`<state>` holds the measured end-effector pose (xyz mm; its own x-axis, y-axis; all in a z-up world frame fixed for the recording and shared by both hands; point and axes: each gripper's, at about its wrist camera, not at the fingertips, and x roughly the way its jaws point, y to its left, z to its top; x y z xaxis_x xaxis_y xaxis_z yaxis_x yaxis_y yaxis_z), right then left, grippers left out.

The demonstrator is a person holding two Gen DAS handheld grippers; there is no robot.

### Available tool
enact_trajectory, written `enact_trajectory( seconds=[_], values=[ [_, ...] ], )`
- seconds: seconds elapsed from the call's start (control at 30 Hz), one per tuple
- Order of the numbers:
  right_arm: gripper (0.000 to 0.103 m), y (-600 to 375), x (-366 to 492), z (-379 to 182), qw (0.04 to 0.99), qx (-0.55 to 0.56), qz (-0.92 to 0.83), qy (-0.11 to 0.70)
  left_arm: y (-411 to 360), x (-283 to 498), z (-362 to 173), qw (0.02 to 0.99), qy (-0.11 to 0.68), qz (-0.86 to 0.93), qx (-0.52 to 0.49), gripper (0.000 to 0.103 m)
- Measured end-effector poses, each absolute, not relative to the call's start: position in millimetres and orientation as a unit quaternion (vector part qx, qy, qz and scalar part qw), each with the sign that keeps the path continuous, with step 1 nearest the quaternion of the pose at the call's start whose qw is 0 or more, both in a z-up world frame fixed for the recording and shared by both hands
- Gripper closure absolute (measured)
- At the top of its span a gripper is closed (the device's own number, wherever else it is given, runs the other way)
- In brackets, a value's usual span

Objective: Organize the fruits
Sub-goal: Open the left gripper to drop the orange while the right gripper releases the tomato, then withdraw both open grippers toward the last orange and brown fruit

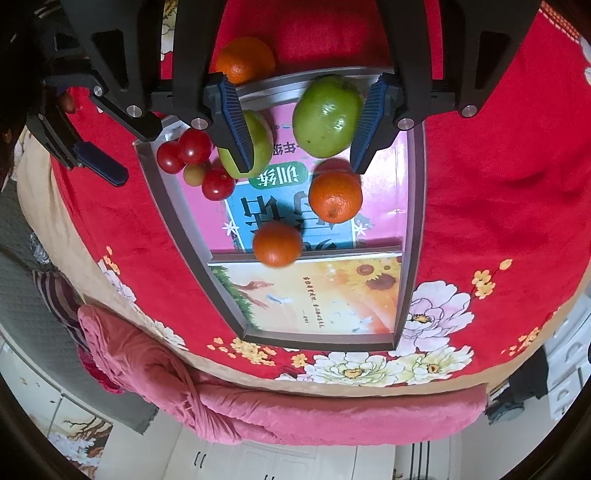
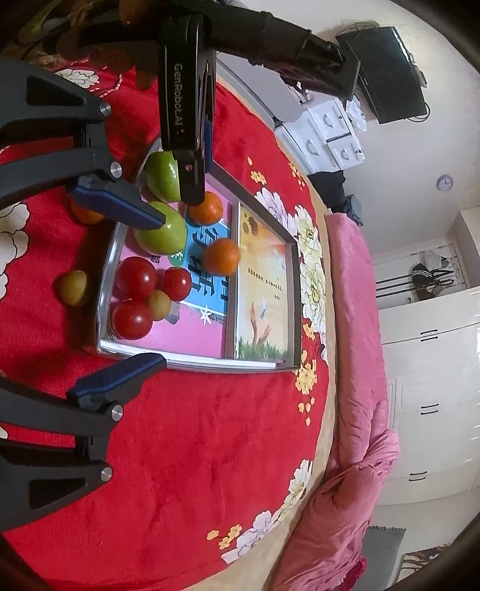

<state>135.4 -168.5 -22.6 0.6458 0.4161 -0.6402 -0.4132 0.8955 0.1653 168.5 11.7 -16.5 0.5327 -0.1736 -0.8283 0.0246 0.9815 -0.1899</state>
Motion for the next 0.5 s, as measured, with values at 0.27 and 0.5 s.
enact_trajectory(
  seconds=[0.27,0.5],
  values=[
    [0.025,-172,133,-19,0.910,0.007,0.223,0.349,12,157,-5,0.878,0.468,-0.060,-0.075,0.031],
    [0.022,-171,128,-19,0.906,0.001,0.227,0.356,12,145,3,0.882,0.461,-0.065,-0.074,0.030]
  ],
)
